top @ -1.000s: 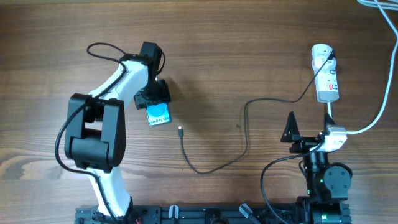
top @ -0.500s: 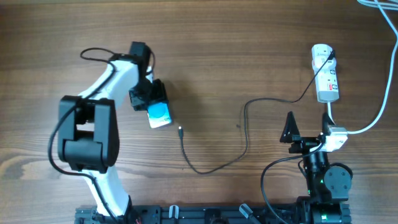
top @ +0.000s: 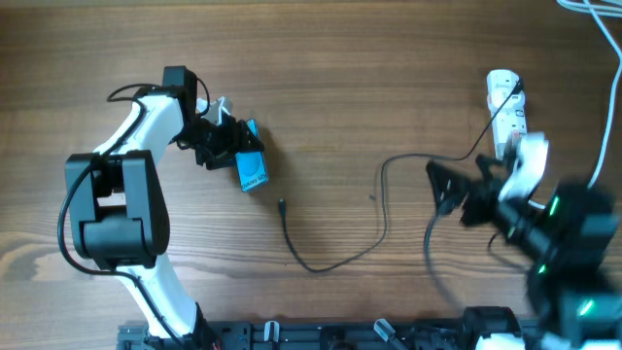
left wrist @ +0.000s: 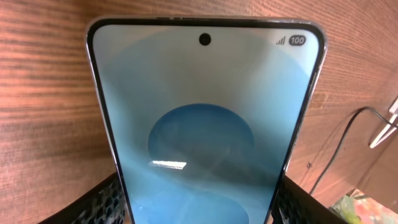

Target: Plug charger to phone and switch on socket

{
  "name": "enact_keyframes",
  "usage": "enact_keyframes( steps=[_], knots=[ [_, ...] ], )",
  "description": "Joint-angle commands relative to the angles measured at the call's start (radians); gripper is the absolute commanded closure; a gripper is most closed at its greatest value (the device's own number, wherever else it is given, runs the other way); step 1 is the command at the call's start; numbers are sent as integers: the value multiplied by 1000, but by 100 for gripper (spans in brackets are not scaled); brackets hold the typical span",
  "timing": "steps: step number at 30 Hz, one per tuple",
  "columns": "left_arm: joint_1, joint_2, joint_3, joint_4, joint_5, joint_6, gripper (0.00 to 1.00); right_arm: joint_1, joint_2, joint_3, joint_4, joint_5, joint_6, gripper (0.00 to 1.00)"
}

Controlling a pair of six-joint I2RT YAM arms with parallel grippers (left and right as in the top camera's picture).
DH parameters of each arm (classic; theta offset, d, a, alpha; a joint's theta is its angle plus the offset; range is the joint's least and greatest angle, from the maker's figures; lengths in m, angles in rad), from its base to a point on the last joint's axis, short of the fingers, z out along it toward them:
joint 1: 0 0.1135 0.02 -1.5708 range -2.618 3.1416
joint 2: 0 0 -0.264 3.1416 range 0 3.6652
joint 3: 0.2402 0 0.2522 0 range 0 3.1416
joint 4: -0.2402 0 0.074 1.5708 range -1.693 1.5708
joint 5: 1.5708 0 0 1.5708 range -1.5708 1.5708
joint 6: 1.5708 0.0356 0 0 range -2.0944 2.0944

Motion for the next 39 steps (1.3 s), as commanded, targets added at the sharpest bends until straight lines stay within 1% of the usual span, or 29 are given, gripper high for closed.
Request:
enact_keyframes(
  steps=[1,3,4,5,6,7,8,10,14,17,21,23,26,30,33,36,39],
  knots=[
    [1,-25,-2,-2,38,26,45,2,249,280,-154,-79,28,0],
    [1,-25,-2,-2,38,26,45,2,332,341,-169,-114,87,0],
    [1,-25,-2,-2,38,26,45,2,373,355,-176,-167,132,0],
    [1,-25,-2,-2,38,26,45,3,421,354,-155,-264,160,1],
    [1,-25,-2,-2,38,26,45,12,451,354,-152,-312,139,9],
    [1,-25,-2,-2,38,26,44,29,488,354,-167,-334,113,15],
    [1,-25,-2,-2,38,26,44,51,521,354,-190,-332,98,17],
    [1,-25,-2,-2,38,26,44,143,614,341,-201,-329,43,16],
    [1,-25,-2,-2,38,26,44,311,777,310,-150,-280,37,12],
    [1,-25,-2,-2,38,26,44,417,914,309,-53,-249,39,7],
    [1,-25,-2,-5,38,26,44,545,1130,309,173,-250,88,4],
    [0,-25,-2,-6,38,26,44,597,1233,309,306,-250,141,0],
    [-6,-25,-2,-6,38,26,44,652,1323,309,439,-254,218,0],
    [-33,-25,-2,-5,38,26,44,703,1345,309,539,-253,227,1],
    [-51,-25,-2,-1,38,26,44,710,1345,309,587,-204,251,12],
    [-63,-25,-2,-1,38,26,43,710,1345,309,623,-134,336,20],
    [-64,-25,-2,-1,37,26,43,705,1345,309,666,-130,371,46]
  ],
)
